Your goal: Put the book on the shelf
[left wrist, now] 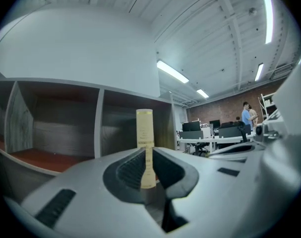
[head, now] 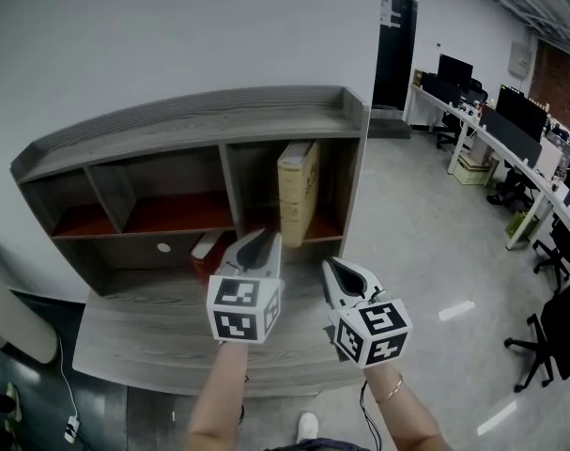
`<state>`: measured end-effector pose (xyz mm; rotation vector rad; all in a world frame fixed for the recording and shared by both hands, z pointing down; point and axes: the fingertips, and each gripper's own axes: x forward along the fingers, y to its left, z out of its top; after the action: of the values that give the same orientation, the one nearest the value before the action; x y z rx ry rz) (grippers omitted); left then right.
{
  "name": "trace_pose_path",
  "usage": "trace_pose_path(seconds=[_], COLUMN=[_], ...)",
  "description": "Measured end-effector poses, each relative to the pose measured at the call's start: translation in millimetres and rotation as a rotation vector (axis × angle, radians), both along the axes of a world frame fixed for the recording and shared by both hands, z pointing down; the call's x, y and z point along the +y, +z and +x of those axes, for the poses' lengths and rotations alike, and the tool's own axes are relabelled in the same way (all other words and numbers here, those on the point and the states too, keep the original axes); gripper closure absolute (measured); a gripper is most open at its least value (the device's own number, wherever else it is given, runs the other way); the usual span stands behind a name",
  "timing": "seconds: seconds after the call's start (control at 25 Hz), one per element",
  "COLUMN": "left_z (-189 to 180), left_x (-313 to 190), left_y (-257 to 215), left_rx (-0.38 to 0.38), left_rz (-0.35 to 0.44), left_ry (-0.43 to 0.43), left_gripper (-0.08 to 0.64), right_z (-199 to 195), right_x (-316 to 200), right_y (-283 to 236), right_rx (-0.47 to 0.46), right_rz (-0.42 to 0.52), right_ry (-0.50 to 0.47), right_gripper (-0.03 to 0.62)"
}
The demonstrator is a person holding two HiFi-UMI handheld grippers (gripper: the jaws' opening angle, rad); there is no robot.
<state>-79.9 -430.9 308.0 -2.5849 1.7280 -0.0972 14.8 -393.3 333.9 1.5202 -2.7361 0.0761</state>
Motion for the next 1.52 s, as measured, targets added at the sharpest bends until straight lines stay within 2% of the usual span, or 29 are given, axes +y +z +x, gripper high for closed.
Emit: trace_pose_path(seconds=[0.24, 0.96, 1.16, 1.52], left_z=[-8.0, -32.1, -43.8, -52.4], left_x=[28.8, 112.5, 138.2, 183.2], left_y=[4.3, 16.3, 13.0, 10.3], left_rx=[0.020, 0.017, 0.045, 0.054], left_rz=[-0.009, -0.025, -0.024, -0.019], left_ry=[0.007, -0.001, -0.010, 0.001], left_gripper=[0.546, 0.548, 0.548, 0.548], right_z=[-3.7, -26.6, -32.1, -34.3], right_x=[19.8, 98.1, 126.6, 167.0], right_y=[-8.3, -19.3, -23.4, -25.7], right_rx=[0.003, -0.013, 0.004, 0.018], right_rz=[0.025, 0.095, 0.120, 0.111], right_ry=[0.003, -0.027, -0.029, -0.010], right_gripper=[0.583, 0.583, 0.584, 0.584])
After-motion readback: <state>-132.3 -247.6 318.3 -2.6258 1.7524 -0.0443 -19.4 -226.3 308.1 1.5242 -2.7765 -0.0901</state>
